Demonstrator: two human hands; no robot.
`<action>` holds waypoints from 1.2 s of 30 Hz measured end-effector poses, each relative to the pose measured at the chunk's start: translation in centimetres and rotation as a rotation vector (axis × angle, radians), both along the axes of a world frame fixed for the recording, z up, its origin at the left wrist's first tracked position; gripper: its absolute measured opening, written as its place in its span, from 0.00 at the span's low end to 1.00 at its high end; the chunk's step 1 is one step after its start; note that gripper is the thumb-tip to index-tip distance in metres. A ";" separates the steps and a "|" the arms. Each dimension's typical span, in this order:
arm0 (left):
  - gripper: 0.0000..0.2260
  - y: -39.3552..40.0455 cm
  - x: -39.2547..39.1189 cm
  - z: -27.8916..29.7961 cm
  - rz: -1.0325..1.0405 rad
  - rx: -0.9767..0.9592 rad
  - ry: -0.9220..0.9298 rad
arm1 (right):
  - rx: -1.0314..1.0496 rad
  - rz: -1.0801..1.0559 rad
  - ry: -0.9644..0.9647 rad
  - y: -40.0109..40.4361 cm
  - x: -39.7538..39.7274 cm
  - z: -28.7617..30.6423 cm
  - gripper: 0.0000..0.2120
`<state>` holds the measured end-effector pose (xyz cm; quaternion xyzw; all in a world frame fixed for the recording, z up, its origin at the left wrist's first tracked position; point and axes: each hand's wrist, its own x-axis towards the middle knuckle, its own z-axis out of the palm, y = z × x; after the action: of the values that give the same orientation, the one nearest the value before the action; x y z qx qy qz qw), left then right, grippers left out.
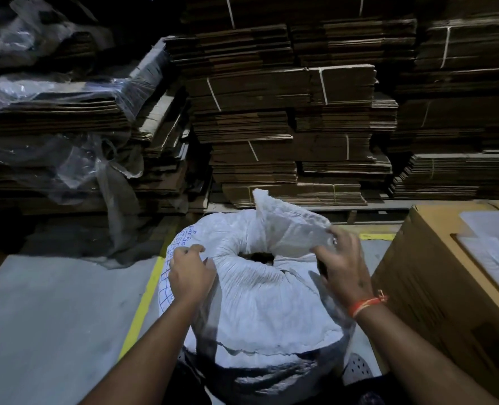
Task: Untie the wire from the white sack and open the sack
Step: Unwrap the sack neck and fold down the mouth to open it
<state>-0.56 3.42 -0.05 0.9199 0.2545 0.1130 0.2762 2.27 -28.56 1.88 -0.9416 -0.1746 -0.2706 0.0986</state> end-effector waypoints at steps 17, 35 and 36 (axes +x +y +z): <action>0.20 1.1 4.9 -3.8 -0.142 -0.148 0.006 | -0.233 0.458 0.500 10.4 14.3 -0.9 0.26; 0.27 -0.1 6.2 -6.6 -0.532 -0.377 0.120 | 0.350 0.309 1.066 7.4 15.6 -8.8 0.23; 0.27 -0.5 6.4 -6.8 -0.540 -0.335 0.120 | 0.313 0.317 1.056 7.5 15.4 -9.0 0.21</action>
<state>5.83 2.88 -6.86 0.9010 0.0323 -0.0624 0.4282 17.65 -21.06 -7.11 -0.8855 -0.1986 0.2320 0.3501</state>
